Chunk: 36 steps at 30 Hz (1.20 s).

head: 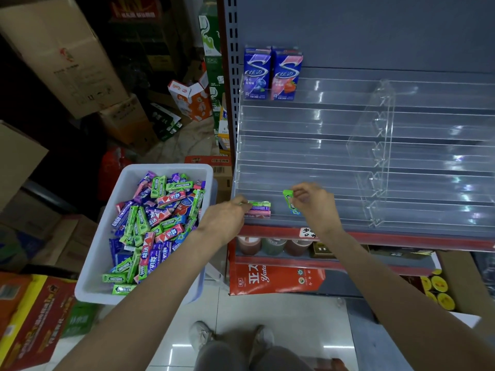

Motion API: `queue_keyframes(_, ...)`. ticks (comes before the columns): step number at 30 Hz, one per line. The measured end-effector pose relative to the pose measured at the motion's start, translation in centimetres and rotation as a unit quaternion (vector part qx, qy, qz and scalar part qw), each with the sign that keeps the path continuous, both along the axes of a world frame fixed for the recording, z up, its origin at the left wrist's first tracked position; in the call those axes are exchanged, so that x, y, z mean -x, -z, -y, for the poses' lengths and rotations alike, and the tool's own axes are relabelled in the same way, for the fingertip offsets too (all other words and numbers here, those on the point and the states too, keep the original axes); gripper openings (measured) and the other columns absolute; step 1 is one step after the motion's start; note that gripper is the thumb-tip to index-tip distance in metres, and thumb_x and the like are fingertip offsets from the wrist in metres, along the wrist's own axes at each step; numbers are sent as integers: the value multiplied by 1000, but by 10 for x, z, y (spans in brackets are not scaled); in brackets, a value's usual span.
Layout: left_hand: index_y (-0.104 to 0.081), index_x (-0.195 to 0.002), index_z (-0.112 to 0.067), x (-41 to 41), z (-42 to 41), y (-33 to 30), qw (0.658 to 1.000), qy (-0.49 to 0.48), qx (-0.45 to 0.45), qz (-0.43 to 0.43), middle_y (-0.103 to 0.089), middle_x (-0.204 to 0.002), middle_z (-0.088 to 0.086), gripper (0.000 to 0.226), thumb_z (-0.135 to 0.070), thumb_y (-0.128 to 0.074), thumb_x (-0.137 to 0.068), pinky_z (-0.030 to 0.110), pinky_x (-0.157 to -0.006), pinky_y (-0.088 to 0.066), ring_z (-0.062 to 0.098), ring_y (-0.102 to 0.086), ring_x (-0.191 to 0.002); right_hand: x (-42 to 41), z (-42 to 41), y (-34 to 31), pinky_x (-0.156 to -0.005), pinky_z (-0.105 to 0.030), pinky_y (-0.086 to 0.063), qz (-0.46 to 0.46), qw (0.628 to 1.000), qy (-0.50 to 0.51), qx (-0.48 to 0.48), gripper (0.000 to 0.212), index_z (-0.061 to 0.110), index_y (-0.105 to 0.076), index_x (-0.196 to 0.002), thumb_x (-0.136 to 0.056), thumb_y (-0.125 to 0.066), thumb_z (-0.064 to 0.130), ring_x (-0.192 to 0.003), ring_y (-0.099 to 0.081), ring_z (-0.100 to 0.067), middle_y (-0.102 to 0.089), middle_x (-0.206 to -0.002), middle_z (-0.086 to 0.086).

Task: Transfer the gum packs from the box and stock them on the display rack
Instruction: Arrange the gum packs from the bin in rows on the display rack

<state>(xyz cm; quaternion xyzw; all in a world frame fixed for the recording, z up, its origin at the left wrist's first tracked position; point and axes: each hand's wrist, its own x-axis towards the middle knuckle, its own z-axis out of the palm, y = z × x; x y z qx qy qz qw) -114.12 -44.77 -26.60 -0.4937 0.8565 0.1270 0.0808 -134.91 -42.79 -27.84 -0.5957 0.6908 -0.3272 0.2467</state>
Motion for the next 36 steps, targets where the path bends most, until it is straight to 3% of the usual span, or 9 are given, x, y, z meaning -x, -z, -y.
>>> queue_keyframes(3, -36, -143, -21, 0, 0, 1, 1000, -2, -1, 2, -33, -146, -2, 44, -19, -41, -99, 36, -83, -48, 22, -52, -118, -13, -1, 9, -78, -31, -54, -116, 992, -29, 34, 21, 10, -66, -108, -88, -63, 13, -87, -62, -18, -63, -102, -7)
queue_keyframes(7, -38, -142, -21, 2, 0, 2, 1000, -10, 3, 4, -34, -145, -2, 43, -19, -41, -99, 35, -78, -46, 23, -52, -118, -27, 1, 11, -72, -33, -50, -211, 976, -48, 38, 23, 8, -63, -113, -90, -58, 9, -95, -60, -25, -63, -108, -10)
queue_keyframes(11, -37, -142, -21, 1, 1, 4, 1000, -9, -2, -1, -33, -146, -2, 43, -19, -40, -99, 34, -80, -47, 23, -52, -118, -31, -2, 18, -76, -32, -51, -283, 957, -67, 6, 31, 9, -62, -115, -85, -61, -1, -100, -59, -25, -62, -110, -9)
queue_keyframes(16, -36, -143, -21, 1, 2, 4, 1000, -17, -9, -6, -34, -144, -2, 44, -19, -40, -99, 36, -80, -47, 23, -52, -117, -16, -10, 11, -85, -29, -48, -244, 968, -50, -21, 33, 13, -55, -127, -95, -53, 14, -109, -56, -22, -58, -121, -6)
queue_keyframes(21, -28, -146, -25, 3, -2, 8, 1000, -25, -1, -10, -33, -144, -4, 50, -17, -41, -99, 32, -72, -44, 23, -56, -111, 4, -10, 9, -68, -31, -47, -250, 963, 10, -97, 20, 12, -64, -109, -93, -56, 23, -88, -61, -25, -64, -103, -8)
queue_keyframes(24, -23, -148, -28, 2, -1, 8, 1000, -26, -2, -9, -31, -145, -4, 55, -15, -41, -98, 29, -68, -40, 23, -56, -108, -1, -2, 12, -67, -33, -49, -235, 965, 1, -117, 19, 7, -67, -103, -94, -53, 16, -79, -61, -27, -64, -95, -12)
queue_keyframes(28, -25, -148, -28, 3, 1, 6, 1000, -19, -2, 3, -30, -145, -3, 55, -14, -42, -98, 28, -66, -38, 22, -56, -107, -14, 3, 14, -66, -25, -42, -218, 971, -23, -100, 18, 3, -65, -105, -94, -52, 8, -73, -55, -21, -60, -99, -15)
queue_keyframes(31, -25, -148, -27, 1, 1, 6, 1000, -18, -3, -11, -30, -145, -5, 55, -16, -42, -98, 28, -66, -38, 21, -55, -108, -23, 4, 15, -70, -24, -48, -207, 973, -39, -99, 21, 4, -63, -110, -93, -51, 1, -76, -55, -19, -61, -102, -15)
queue_keyframes(36, -29, -147, -26, -5, -6, 11, 999, -25, 15, -32, -28, -149, -6, 50, -18, -40, -98, 31, -75, -45, 22, -54, -115, -21, -1, 16, -62, -22, -47, -149, 984, 6, -99, 21, 4, -62, -111, -96, -48, 10, -66, -55, -16, -64, -88, -10)
